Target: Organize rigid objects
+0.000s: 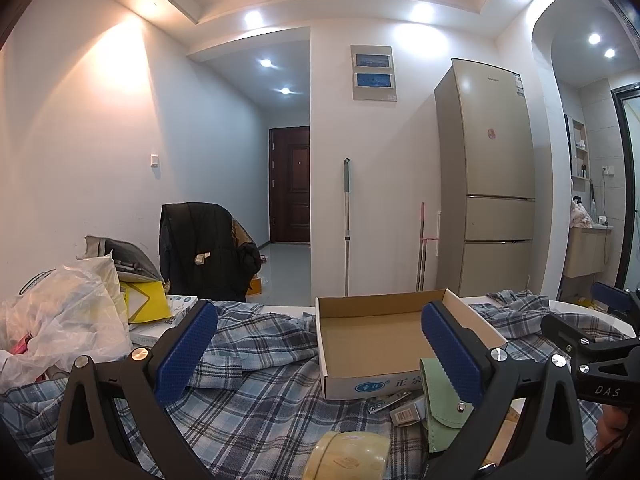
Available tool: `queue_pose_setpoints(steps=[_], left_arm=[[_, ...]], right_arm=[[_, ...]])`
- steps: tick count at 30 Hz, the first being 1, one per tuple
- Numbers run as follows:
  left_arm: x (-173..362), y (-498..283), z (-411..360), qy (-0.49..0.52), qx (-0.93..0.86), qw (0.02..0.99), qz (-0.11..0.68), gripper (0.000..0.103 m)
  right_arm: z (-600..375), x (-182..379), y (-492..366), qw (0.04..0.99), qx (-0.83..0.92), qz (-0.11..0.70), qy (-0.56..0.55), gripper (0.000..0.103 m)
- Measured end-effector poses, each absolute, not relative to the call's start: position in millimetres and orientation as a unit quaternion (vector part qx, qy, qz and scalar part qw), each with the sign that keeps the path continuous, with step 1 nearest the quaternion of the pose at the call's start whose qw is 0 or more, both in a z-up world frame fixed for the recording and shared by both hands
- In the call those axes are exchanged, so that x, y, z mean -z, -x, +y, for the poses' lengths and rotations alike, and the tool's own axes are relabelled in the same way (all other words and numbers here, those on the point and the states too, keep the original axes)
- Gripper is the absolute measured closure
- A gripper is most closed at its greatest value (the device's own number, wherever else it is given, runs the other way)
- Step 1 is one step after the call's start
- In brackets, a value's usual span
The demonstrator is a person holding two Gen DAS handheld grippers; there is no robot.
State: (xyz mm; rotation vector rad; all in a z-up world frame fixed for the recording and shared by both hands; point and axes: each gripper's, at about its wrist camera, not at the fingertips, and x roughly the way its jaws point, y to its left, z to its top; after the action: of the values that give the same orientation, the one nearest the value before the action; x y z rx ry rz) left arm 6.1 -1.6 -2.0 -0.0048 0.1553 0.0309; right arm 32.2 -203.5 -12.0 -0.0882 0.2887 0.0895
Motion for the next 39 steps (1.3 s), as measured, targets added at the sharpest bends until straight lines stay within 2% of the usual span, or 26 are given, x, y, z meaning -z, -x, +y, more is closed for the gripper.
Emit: queue_pose_setpoints(steps=[23,36,39], left_arm=[[3.9,-7.6,-2.1,0.017,-0.002,0.997,0.076,0.0],[6.3,-22.6,-5.3,0.0,-0.006,0.993,0.119,0.0],[-6.3,-18.9,4.7,0.026,0.016,0.992,0.122,0.0]], right_arm=[[-203.9,12.0,-34.0,0.987,-0.046,0.146,0.044,0.0],[-201.9,7.7,-28.8,0.989,-0.039,0.131,0.048,0.0],[-205.1,-2.6,-22.9,0.992,-0.025,0.112,0.046,0.0]])
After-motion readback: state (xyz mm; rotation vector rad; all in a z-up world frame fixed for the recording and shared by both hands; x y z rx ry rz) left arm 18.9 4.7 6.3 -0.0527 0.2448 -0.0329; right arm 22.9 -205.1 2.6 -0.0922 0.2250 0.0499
